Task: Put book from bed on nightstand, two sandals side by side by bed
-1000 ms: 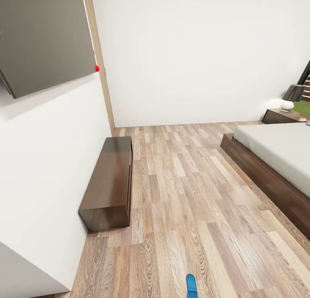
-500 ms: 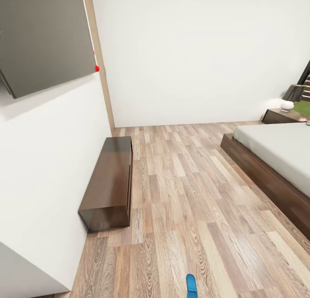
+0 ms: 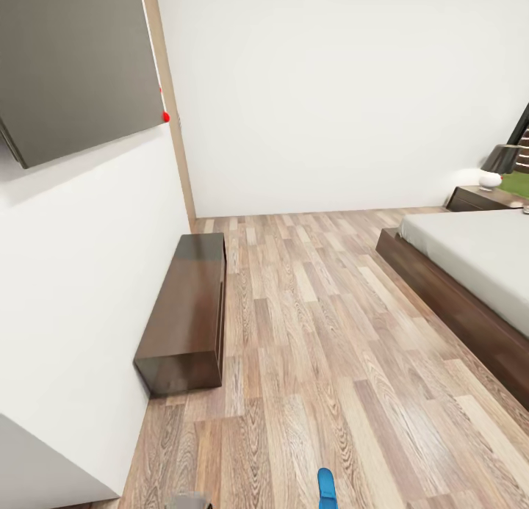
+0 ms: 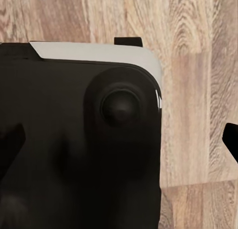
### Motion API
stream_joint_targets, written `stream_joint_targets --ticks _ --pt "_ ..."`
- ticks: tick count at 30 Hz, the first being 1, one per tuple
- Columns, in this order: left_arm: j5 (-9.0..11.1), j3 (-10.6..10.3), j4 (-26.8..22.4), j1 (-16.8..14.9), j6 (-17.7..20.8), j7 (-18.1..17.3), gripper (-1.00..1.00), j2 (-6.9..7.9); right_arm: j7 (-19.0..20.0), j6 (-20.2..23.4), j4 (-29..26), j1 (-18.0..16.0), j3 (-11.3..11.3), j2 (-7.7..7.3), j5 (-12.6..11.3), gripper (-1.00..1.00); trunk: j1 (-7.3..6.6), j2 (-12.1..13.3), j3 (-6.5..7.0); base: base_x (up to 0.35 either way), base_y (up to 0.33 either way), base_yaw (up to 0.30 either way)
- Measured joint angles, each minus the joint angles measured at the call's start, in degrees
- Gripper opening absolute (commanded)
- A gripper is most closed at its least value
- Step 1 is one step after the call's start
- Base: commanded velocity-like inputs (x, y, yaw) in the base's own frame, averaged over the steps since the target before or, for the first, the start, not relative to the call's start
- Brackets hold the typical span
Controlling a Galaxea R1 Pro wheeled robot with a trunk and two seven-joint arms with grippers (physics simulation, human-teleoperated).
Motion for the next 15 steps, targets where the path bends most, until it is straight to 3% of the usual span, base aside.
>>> stream_joint_targets --ticks 4,11,15 --pt "0.0 -0.1 -3.1 -1.9 0.5 0.0 1.0 -1.17 0.0 0.0 0.0 0.0 -1.2 -0.05 0.0 1.0 0.0 0.0 0.0 0.0 0.0 0.0" --pt "0.2 -0.1 -5.6 -6.3 0.7 -0.2 1.0 -1.57 0.0 0.0 0.0 0.0 -2.7 -0.18 0.0 1.0 0.0 0.0 0.0 0.0 0.0 0.0" --pt "0.4 -0.3 -10.4 -7.4 0.6 -0.4 1.0 -1.65 0.0 -1.1 0.0 0.0 -2.9 -0.82 0.0 1.0 0.0 0.0 0.0 0.0 0.0 0.0"
